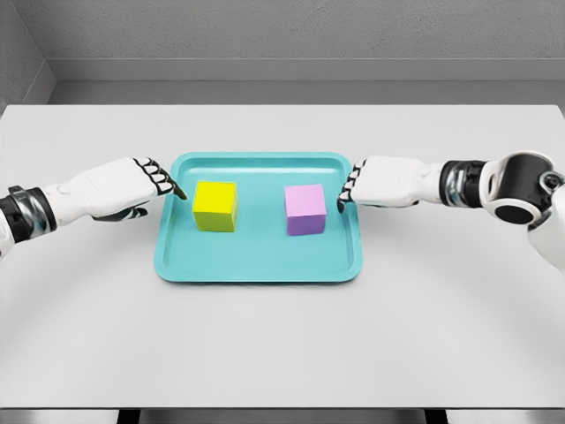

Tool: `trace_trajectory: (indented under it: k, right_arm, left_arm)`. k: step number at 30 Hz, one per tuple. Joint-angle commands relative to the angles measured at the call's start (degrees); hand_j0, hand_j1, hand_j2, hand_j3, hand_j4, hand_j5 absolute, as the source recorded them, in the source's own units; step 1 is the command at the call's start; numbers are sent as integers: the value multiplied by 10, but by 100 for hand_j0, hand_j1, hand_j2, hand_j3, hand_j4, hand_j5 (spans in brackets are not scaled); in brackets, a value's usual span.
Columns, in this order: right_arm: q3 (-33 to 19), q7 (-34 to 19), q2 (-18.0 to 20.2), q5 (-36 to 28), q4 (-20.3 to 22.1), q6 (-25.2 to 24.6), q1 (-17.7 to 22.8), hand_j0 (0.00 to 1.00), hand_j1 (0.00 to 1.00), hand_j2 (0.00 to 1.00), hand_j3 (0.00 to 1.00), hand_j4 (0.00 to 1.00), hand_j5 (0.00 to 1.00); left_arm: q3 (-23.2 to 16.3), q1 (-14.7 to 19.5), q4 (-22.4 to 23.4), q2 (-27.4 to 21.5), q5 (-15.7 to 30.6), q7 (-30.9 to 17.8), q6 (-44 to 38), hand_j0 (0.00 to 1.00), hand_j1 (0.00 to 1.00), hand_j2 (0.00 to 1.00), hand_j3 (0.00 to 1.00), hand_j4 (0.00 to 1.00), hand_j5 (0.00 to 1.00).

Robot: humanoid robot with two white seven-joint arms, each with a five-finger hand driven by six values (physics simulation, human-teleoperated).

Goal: Push two cubes

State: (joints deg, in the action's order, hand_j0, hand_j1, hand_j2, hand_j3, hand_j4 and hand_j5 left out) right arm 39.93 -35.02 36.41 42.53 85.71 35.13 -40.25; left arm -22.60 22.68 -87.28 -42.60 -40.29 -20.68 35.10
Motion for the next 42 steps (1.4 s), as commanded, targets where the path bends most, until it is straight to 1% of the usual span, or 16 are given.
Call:
trace_trajectory:
  k: [1, 3, 5, 9, 16, 20, 22, 27, 28, 32, 36, 38, 42]
  right_arm:
    - [1, 0, -10, 6, -10, -1, -3, 69, 69, 69, 69, 69, 69]
    - [1, 0, -13, 8, -10, -1, -5, 69, 69, 69, 69, 69, 69]
    - [11, 0, -18, 8, -10, -1, -9, 69, 69, 69, 69, 69, 69]
    - [24, 0, -22, 9, -10, -1, -13, 69, 69, 69, 69, 69, 69]
    - [26, 0, -22, 10, -10, -1, -13, 68, 68, 68, 68, 68, 68]
    - [26, 0, -23, 11, -18, -1, -17, 69, 69, 69, 69, 69, 69]
    - [26, 0, -28, 12, -26, -1, -20, 69, 69, 69, 69, 69, 69]
    - [26, 0, -40, 12, -27, -1, -24, 69, 69, 69, 69, 69, 69]
    - [27, 0, -42, 13, -33, -1, -24, 69, 69, 69, 69, 69, 69]
    - [46, 0, -49, 17, -34, -1, -29, 69, 69, 69, 69, 69, 69]
    - [50, 0, -51, 17, -29, -1, -29, 69, 69, 69, 69, 69, 69]
    - [50, 0, -51, 17, -31, -1, -33, 68, 68, 68, 68, 68, 68]
    - [52, 0, -52, 17, -28, -1, -33, 69, 69, 69, 69, 69, 69]
  left_arm:
    - [0, 1, 7, 0, 3, 0, -1, 75, 75, 75, 75, 75, 75]
    - [-1, 1, 11, 1, 3, -1, -1, 75, 75, 75, 75, 75, 75]
    - [-9, 2, 17, 1, 3, -5, -1, 75, 75, 75, 75, 75, 75]
    - [-11, 2, 17, 2, 3, -5, -1, 75, 75, 75, 75, 75, 75]
    - [-11, 3, 17, 16, 3, -14, -1, 75, 75, 75, 75, 75, 75]
    - [-11, 3, 14, 26, 4, -23, -1, 75, 75, 75, 75, 75, 75]
    - [-12, 3, 13, 35, 4, -26, -1, 75, 75, 75, 75, 75, 75]
    - [-11, 4, 11, 43, 4, -37, -1, 75, 75, 75, 75, 75, 75]
    - [-11, 4, 11, 45, 5, -38, -1, 75, 75, 75, 75, 75, 75]
    - [-11, 4, 9, 46, 5, -38, -1, 75, 75, 75, 75, 75, 75]
    - [-10, 4, 24, 45, 5, -38, -1, 75, 75, 75, 75, 75, 75]
    - [-10, 12, 40, 45, 5, -38, -1, 75, 75, 75, 75, 75, 75]
    - [-11, 26, 54, 45, 5, -38, -1, 75, 75, 75, 75, 75, 75]
